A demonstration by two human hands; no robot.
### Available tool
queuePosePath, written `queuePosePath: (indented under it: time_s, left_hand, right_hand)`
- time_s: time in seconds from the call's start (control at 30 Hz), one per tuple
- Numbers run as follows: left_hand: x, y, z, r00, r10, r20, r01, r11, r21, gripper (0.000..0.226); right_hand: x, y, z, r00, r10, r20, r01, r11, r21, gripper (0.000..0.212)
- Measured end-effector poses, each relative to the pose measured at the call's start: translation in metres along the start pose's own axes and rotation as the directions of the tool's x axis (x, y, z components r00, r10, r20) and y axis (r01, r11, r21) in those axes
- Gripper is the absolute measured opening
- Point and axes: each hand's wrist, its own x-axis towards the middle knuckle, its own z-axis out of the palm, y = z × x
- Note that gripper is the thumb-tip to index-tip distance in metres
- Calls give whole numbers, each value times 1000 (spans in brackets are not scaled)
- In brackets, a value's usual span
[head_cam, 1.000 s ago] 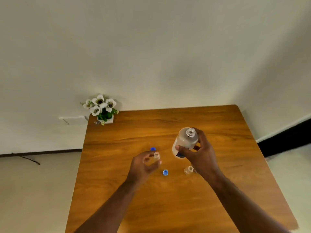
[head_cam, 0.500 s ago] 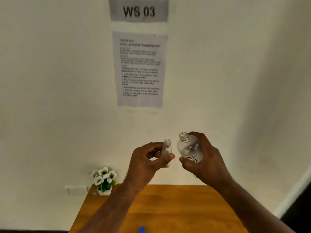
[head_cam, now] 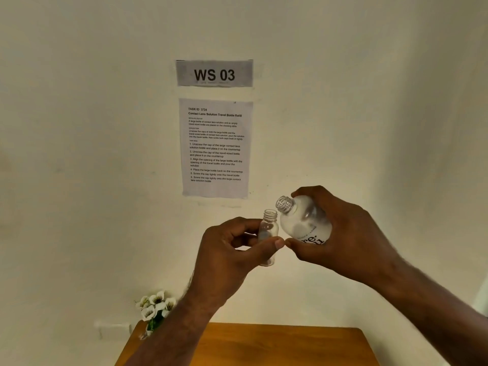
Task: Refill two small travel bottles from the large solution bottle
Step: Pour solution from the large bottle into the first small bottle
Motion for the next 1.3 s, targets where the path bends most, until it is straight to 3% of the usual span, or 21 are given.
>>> queuePosePath:
  time_s: [0.23, 0.6, 0.97, 1.3]
  left_hand:
    - [-10, 4, 0, 1000, -5, -6, 6, 998, 68, 47]
    - [-30, 3, -5, 1000, -26, 1, 25, 999, 45, 27]
    - [-46, -3, -4, 997, -75, -7, 75, 995, -70, 26]
    - [-50, -3, -5, 997, -77, -11, 76, 995, -62, 30]
  right_hand:
    - [-4, -6, -11, 997, -21, 79, 28, 996, -81, 73]
    - [-5, -15, -18, 982, -105, 158, 145, 951, -271, 75]
    - [-5, -21, -17, 961, -157, 227, 240, 881, -408, 79]
    - [-4, -24, -19, 948, -193, 254, 292, 849, -441, 79]
